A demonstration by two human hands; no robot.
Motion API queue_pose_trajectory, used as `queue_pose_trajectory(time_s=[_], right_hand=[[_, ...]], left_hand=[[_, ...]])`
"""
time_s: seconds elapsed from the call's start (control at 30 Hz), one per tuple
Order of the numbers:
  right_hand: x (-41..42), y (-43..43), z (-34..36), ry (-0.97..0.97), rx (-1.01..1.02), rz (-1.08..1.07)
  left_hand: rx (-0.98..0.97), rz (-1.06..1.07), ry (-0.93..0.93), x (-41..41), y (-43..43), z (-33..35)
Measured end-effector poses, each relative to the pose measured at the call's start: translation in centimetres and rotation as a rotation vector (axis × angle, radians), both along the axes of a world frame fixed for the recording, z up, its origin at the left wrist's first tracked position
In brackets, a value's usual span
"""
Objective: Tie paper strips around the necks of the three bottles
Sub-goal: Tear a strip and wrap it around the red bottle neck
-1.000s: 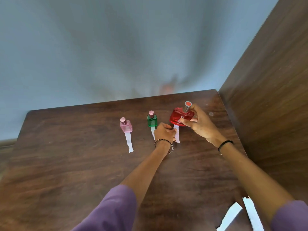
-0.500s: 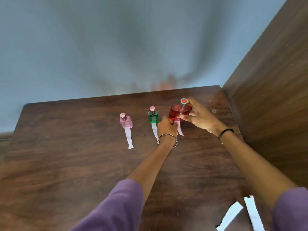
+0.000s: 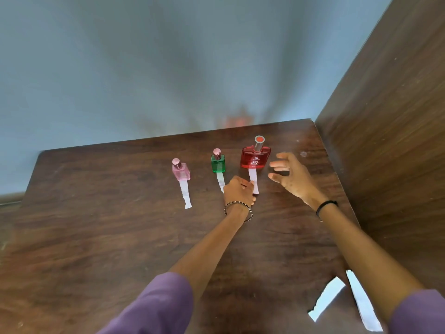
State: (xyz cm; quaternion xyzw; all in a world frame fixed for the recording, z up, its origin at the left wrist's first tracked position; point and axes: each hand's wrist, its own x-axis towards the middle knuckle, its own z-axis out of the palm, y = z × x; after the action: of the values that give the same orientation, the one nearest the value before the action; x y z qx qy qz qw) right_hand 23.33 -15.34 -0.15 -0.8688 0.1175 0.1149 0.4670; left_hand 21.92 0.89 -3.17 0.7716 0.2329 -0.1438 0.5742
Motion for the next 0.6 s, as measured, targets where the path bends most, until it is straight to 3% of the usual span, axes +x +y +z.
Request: queue_pose_trajectory(time_s=[0.3, 0.6], right_hand=[[-8.0, -1.0, -1.7, -0.034, -0.086, -0.024], [-17.9, -3.6, -1.1, -0.114, -0.018, -0.133]], left_hand=[[0.011, -0.110, 0.043, -6.7, -1.2, 0.3], [0.109, -0.604, 0.011, -14.7, -3.3, 1.1]])
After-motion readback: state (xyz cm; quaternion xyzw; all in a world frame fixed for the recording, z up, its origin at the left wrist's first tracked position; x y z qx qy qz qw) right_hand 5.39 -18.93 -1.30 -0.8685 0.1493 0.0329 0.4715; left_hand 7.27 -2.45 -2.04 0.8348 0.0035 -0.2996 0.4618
